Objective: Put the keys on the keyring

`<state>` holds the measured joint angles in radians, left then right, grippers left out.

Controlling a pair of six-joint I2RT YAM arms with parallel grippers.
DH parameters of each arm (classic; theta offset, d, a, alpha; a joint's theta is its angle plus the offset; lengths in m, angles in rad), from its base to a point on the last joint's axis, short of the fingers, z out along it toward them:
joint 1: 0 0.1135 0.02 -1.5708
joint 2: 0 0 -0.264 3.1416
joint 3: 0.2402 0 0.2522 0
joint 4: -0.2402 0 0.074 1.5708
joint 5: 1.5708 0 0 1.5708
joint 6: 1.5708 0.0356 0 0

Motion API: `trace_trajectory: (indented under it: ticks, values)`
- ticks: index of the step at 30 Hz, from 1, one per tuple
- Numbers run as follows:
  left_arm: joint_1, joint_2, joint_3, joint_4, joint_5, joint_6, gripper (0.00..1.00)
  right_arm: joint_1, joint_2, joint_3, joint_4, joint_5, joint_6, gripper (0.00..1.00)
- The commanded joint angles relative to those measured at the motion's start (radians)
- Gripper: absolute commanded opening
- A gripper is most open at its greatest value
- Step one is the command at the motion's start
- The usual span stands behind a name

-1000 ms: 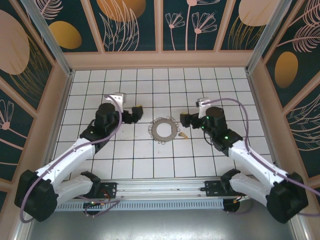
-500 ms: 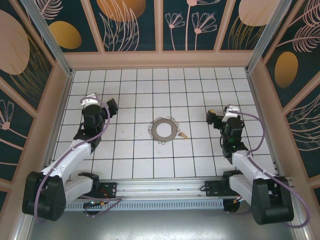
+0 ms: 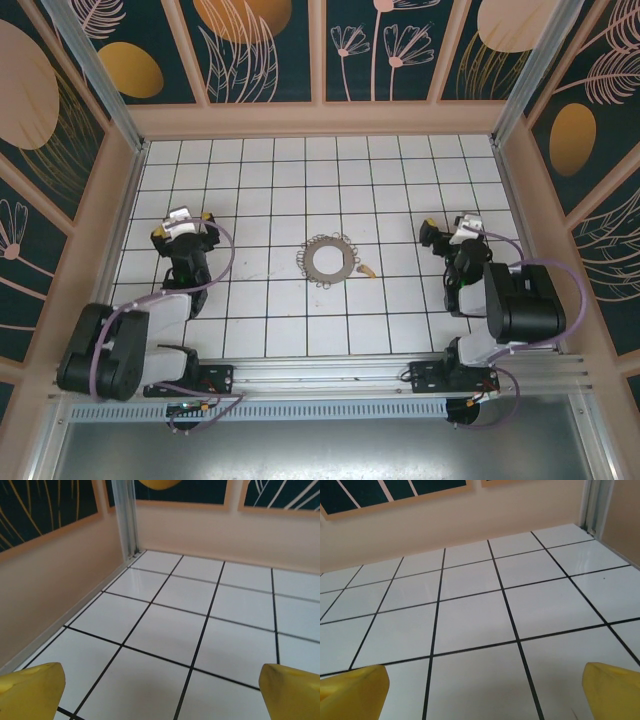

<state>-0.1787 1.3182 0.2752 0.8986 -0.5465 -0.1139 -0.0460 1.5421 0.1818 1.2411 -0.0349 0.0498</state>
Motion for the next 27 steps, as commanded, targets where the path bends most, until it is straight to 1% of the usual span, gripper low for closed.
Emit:
trace_trajectory:
  ticks: [1, 2, 3, 4, 5, 6, 7, 8, 9, 10, 15, 18, 22, 25, 27]
  values:
    - [0.015, 0.101, -0.001, 0.239, 0.055, 0.095, 0.99, -0.002, 0.018, 0.0, 0.146, 0.045, 0.001, 0.99]
    - [0.024, 0.113, 0.005, 0.237, 0.106, 0.105, 0.99, -0.002, 0.015, 0.006, 0.13, 0.068, 0.004, 0.99]
    - [0.034, 0.131, -0.003, 0.267, 0.128, 0.107, 0.99, 0.0, 0.014, 0.013, 0.114, 0.072, 0.004, 0.99]
    - [0.043, 0.157, -0.018, 0.328, 0.137, 0.105, 0.99, 0.006, 0.018, 0.013, 0.122, 0.087, 0.0, 0.99]
    - [0.06, 0.162, -0.018, 0.327, 0.142, 0.077, 0.99, 0.01, 0.015, 0.017, 0.109, 0.093, -0.002, 0.99]
    - [0.097, 0.16, -0.015, 0.303, 0.202, 0.043, 0.99, 0.01, 0.018, 0.015, 0.116, 0.095, -0.001, 0.99]
    - [0.143, 0.178, -0.021, 0.328, 0.277, 0.011, 0.99, 0.01, 0.015, 0.017, 0.111, 0.095, -0.002, 0.99]
    - [0.168, 0.204, -0.046, 0.394, 0.326, 0.003, 0.99, 0.011, 0.017, 0.017, 0.114, 0.096, -0.002, 0.99]
    - [0.169, 0.213, -0.054, 0.425, 0.332, 0.008, 0.99, 0.011, 0.016, 0.016, 0.112, 0.096, -0.003, 0.99]
    - [0.17, 0.199, -0.05, 0.386, 0.335, 0.007, 0.99, 0.011, 0.016, 0.015, 0.114, 0.096, -0.003, 0.99]
    - [0.17, 0.199, -0.052, 0.394, 0.333, 0.01, 0.99, 0.025, 0.019, 0.031, 0.09, 0.072, -0.03, 0.99]
    - [0.17, 0.202, -0.052, 0.397, 0.333, 0.009, 0.99, 0.048, 0.019, 0.014, 0.12, 0.103, -0.05, 0.99]
    - [0.17, 0.201, -0.051, 0.397, 0.334, 0.01, 0.99, 0.047, 0.019, 0.021, 0.111, 0.095, -0.05, 0.99]
    - [0.17, 0.2, -0.053, 0.397, 0.333, 0.01, 0.99, 0.017, 0.019, 0.038, 0.075, 0.023, -0.035, 0.99]
    - [0.17, 0.201, -0.053, 0.398, 0.333, 0.009, 0.99, 0.018, 0.017, 0.035, 0.078, 0.026, -0.037, 0.99]
